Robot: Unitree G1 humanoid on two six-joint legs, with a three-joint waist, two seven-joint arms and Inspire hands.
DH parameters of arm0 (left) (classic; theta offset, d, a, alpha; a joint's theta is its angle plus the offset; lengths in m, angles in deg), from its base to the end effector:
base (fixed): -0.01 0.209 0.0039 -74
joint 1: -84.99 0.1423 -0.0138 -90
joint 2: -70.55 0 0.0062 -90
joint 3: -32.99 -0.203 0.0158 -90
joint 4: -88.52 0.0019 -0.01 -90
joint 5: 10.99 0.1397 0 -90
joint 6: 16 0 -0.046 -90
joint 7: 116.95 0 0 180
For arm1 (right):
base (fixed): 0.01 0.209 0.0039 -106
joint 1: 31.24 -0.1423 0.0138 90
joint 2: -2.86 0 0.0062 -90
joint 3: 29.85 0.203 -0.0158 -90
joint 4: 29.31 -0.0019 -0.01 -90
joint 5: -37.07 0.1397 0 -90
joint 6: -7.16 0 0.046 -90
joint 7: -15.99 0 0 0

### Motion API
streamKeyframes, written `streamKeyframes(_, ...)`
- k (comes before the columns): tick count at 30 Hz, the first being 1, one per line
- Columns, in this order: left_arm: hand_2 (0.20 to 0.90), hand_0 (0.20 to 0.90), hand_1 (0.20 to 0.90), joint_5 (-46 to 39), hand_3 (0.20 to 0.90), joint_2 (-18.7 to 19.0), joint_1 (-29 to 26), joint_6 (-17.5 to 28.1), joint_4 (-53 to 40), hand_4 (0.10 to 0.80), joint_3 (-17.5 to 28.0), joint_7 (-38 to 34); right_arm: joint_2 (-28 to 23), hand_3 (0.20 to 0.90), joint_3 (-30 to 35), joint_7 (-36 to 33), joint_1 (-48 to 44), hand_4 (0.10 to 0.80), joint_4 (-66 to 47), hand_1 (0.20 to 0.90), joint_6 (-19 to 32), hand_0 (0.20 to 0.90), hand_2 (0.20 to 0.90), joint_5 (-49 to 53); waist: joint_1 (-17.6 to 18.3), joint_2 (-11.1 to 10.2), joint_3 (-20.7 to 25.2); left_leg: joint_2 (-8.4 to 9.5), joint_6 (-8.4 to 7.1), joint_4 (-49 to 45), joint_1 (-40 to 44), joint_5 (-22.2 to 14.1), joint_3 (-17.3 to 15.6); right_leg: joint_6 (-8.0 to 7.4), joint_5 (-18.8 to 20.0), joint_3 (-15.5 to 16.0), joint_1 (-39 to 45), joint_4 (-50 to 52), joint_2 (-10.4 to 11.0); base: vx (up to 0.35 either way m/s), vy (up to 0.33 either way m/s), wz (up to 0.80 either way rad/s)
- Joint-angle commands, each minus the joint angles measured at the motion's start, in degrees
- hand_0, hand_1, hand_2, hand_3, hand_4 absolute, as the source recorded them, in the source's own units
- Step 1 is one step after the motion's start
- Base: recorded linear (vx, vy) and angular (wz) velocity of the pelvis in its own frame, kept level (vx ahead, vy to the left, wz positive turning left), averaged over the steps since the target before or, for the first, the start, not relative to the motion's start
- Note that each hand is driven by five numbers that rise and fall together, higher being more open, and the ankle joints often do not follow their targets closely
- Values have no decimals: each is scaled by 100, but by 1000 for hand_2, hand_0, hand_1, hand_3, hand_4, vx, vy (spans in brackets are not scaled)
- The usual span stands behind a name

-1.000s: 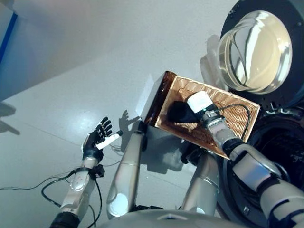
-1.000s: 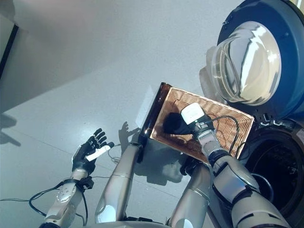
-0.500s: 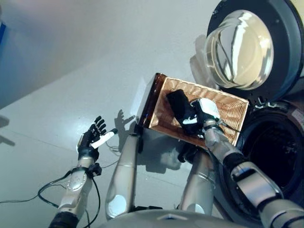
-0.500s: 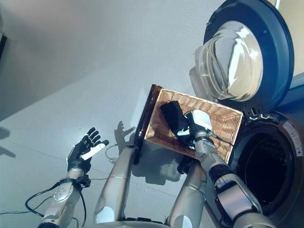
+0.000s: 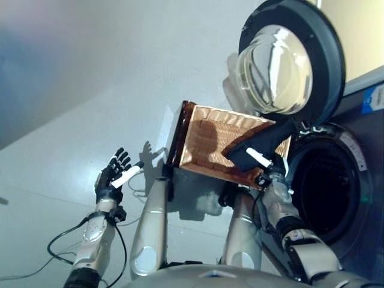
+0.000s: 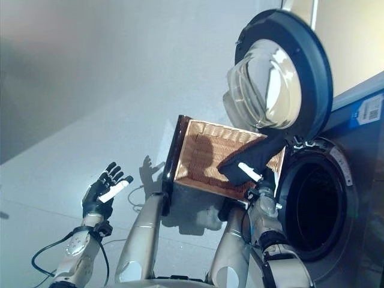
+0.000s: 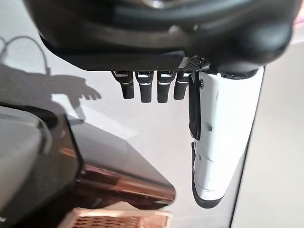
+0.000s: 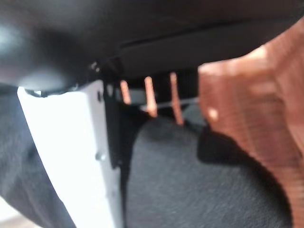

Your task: Pick up the clothes and place them into the washing machine

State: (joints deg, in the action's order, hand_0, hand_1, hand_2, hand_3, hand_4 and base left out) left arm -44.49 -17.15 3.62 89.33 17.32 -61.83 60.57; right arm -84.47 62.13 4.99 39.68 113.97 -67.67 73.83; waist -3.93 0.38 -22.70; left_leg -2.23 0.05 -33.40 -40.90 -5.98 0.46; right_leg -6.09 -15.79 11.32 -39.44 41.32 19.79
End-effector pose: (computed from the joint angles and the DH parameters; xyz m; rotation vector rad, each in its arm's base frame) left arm 0.1505 0.2288 -0.0388 -0.2261 0.2104 0.2017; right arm 0.2416 -0.2237 -0.0432 0.3417 0.3156 -0.5050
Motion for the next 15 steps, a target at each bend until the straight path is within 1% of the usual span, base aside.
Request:
streamKeyframes(1,900,900,900,-74,900,-4,45,359,7,800,90,59,-242,200,440,316,-24,300,-167,200,783,200,200,1162,-15,162,370,32,-143,672,481,201,-55,-129,1233,-289,519,-1003,-243,47,-16,-11)
streamKeyframes(4,900,900,900,-98,900,-23,19,356,77,800,54,91,-221,200,499,371,14,300,-133,200,789,200,200,1312,18,166,364,40,-158,908,686,287,-71,-142,1320,-258,736,-1282,-275,50,-19,-9)
streamKeyframes(7,900,900,900,-130,900,-85,44,341,149,800,-26,124,-116,200,657,393,133,300,-100,200,841,200,200,1647,77,155,408,22,-186,1326,1098,421,-96,-173,1467,-256,1101,-1689,-319,79,-23,-6)
streamKeyframes(10,900,900,900,-109,900,-113,34,332,233,800,-57,131,-95,200,671,336,204,300,3,200,816,200,200,1597,105,142,440,14,-209,1513,1288,485,-94,-184,1522,-246,1288,-1899,-338,92,-41,-12)
streamKeyframes(11,900,900,900,-90,900,-148,12,322,371,800,-80,132,-58,200,646,292,216,300,143,200,776,200,200,1572,131,127,518,-25,-241,1721,1471,556,-127,-208,1592,-266,1451,-2106,-371,61,-14,-6)
streamKeyframes(12,900,900,900,-90,900,-148,10,325,375,800,-80,133,-59,200,645,292,215,300,143,200,776,200,200,1573,131,129,504,-26,-242,1740,1497,564,-128,-207,1600,-264,1476,-2123,-374,87,-22,-6)
streamKeyframes(13,900,900,900,-75,900,-177,-2,320,449,800,-92,112,-20,200,637,274,241,300,177,200,753,200,200,1595,148,108,564,-45,-253,1893,1604,645,-138,-217,1689,-248,1575,-2305,-393,111,-32,-10)
streamKeyframes(15,900,900,900,-61,900,-258,-5,288,619,800,-118,104,119,200,621,334,333,300,304,200,691,200,200,1732,183,52,687,-101,-301,2211,1976,716,-182,-260,1792,-251,1903,-2637,-459,150,-44,-14)
